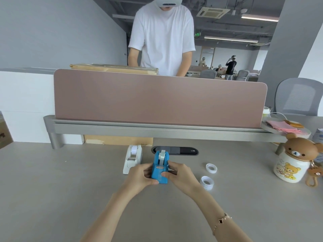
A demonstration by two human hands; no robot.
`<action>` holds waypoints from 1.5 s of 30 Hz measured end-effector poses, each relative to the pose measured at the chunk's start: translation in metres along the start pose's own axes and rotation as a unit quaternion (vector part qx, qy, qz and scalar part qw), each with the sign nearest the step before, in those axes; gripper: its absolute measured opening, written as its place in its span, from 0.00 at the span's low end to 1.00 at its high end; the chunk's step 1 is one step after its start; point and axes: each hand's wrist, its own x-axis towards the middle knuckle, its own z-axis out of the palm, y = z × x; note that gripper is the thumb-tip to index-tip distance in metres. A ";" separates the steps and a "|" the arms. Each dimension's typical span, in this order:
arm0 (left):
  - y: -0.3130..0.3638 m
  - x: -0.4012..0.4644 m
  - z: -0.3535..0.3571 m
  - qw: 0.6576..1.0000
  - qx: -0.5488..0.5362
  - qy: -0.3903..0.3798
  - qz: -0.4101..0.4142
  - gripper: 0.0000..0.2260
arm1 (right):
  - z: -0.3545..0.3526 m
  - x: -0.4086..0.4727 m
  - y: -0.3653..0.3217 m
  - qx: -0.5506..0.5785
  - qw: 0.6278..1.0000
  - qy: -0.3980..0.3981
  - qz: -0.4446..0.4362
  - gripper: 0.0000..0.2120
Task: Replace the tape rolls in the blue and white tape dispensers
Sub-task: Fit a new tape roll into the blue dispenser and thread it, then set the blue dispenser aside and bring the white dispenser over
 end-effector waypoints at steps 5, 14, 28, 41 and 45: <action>-0.011 0.017 0.004 0.999 -0.017 0.033 0.004 0.25 | -0.001 0.027 0.006 -0.008 1.000 -0.015 -0.013 0.14; -0.021 0.017 0.010 0.998 -0.008 0.049 0.038 0.25 | 0.015 0.023 0.026 0.094 0.994 0.041 -0.024 0.14; -0.001 -0.005 0.012 0.895 0.207 0.364 0.152 0.20 | 0.021 0.019 0.031 0.128 0.988 0.081 -0.022 0.15; -0.008 -0.006 -0.012 0.934 -0.031 0.338 -0.112 0.18 | 0.020 0.000 0.018 -0.011 0.999 0.024 0.029 0.17; -0.007 -0.035 -0.021 0.953 0.020 0.285 -0.101 0.17 | 0.022 -0.015 0.011 -0.066 0.997 0.006 0.039 0.22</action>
